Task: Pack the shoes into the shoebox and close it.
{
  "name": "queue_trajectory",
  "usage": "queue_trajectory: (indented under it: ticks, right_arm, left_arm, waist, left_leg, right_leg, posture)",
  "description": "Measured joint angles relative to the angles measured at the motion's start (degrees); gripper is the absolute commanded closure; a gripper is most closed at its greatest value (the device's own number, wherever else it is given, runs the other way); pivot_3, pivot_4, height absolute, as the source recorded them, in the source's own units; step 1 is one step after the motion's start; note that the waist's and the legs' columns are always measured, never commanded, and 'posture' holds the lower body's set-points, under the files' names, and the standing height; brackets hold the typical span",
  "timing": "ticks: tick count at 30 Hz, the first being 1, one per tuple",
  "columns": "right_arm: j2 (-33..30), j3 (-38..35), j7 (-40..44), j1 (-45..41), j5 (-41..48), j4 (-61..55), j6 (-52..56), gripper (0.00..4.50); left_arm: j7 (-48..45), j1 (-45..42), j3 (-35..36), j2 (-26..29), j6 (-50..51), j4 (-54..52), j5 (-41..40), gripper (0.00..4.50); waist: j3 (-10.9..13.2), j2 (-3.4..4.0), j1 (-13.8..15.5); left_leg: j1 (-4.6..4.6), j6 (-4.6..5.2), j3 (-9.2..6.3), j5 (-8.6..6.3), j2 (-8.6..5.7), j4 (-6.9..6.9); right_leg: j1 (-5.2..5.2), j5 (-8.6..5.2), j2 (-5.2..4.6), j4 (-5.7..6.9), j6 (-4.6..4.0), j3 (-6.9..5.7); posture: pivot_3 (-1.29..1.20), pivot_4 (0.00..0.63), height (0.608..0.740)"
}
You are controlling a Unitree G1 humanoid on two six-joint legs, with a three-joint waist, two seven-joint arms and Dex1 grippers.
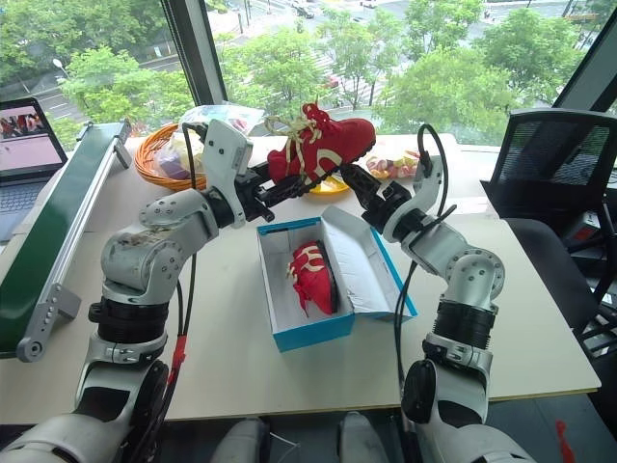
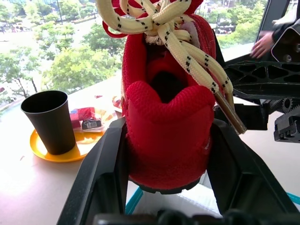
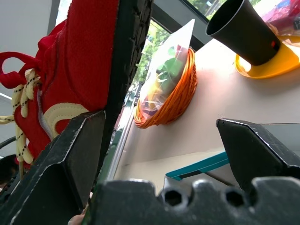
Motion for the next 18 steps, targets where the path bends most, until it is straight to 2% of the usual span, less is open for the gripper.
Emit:
queue_trajectory:
  ticks: [14, 15, 16, 18]
  right_arm:
    - [-1.6, 0.5, 1.3, -2.6, 2.6, -1.1, -1.4, 0.00]
    - [-1.5, 0.8, 1.3, -2.6, 2.6, -0.8, -1.6, 0.41]
    - [-1.3, 0.9, 1.3, -2.6, 2.6, -0.6, -1.8, 0.51]
    - [-0.5, 1.0, 1.0, -2.6, 2.5, 0.1, -2.8, 1.05]
  left_arm:
    - [1.9, 1.6, 0.1, -2.8, 4.4, -2.5, -2.2, 2.54]
    - [2.2, 1.6, 0.1, -2.8, 4.7, -2.7, -2.2, 2.54]
    - [2.3, 1.6, 0.2, -2.9, 4.9, -2.8, -2.2, 2.54]
    - [3.1, 1.6, 0.5, -3.4, 5.1, -3.2, -2.3, 2.54]
  waist:
    - [0.0, 0.02, 0.4]
    - [0.0, 0.02, 0.4]
    - [0.0, 0.02, 0.4]
    - [0.0, 0.02, 0.4]
  left_leg:
    - [0.00, 0.00, 0.00, 0.00, 0.01, 0.03]
    - [-0.01, 0.00, 0.00, 0.00, 0.00, 0.03]
    - [-0.02, 0.00, 0.01, 0.00, 0.00, 0.02]
    - [-0.02, 0.00, 0.00, 0.00, 0.00, 0.03]
  right_leg:
    - [0.00, 0.00, 0.01, -0.01, 0.00, 0.00]
    - [0.00, 0.00, 0.01, -0.01, 0.00, 0.01]
    - [0.00, 0.00, 0.00, -0.01, 0.00, 0.01]
    - [0.00, 0.00, 0.00, -0.01, 0.00, 0.01]
  posture:
    - [0.00, 0.150, 0.740]
    - [0.00, 0.150, 0.740]
    - [0.00, 0.150, 0.740]
    - [0.00, 0.150, 0.740]
